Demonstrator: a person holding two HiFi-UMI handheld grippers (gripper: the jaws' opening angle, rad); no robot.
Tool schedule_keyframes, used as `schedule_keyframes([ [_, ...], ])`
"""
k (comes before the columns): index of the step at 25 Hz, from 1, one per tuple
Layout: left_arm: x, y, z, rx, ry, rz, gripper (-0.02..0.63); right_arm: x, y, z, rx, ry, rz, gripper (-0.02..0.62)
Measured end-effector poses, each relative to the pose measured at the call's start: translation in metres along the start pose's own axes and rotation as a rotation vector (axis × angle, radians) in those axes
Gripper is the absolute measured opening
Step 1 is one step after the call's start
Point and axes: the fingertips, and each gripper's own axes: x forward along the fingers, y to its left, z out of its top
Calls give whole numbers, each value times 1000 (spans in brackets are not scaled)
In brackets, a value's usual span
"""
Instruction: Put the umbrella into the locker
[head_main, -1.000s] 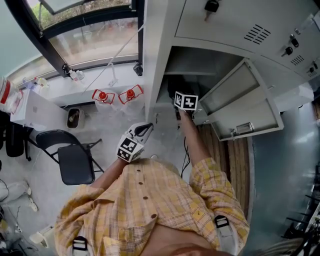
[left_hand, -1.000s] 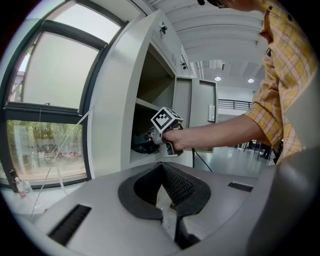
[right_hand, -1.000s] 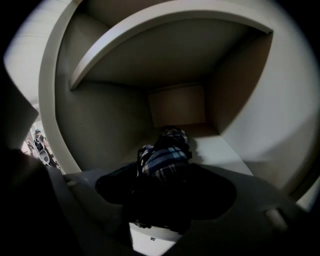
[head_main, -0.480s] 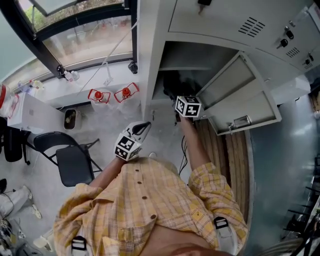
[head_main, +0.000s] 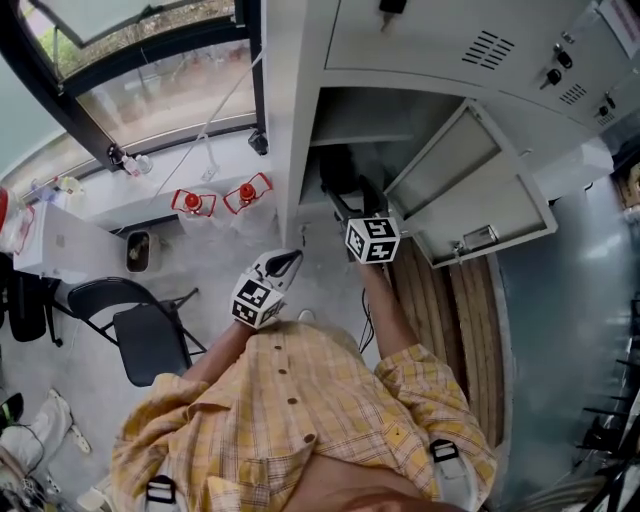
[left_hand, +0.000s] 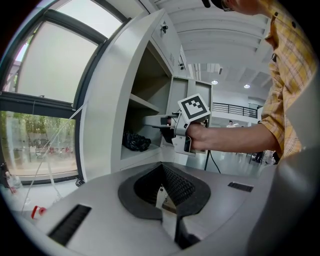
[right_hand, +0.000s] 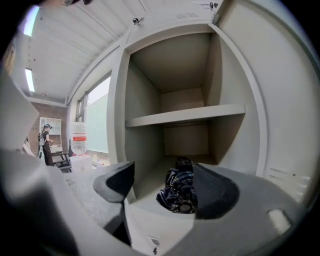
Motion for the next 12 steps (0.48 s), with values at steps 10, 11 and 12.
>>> schedule_keyframes([
  [10,0,-7,-3,5,10,-15,3,-29,22,0,16,-24,8,207],
  [11,0,-7,-4,3,9,-17,5,-32,24,-1,12,-27,9,147],
  [12,0,-7,-4,1,6,-17,3,-34,26,-2,15,-29,13,130],
])
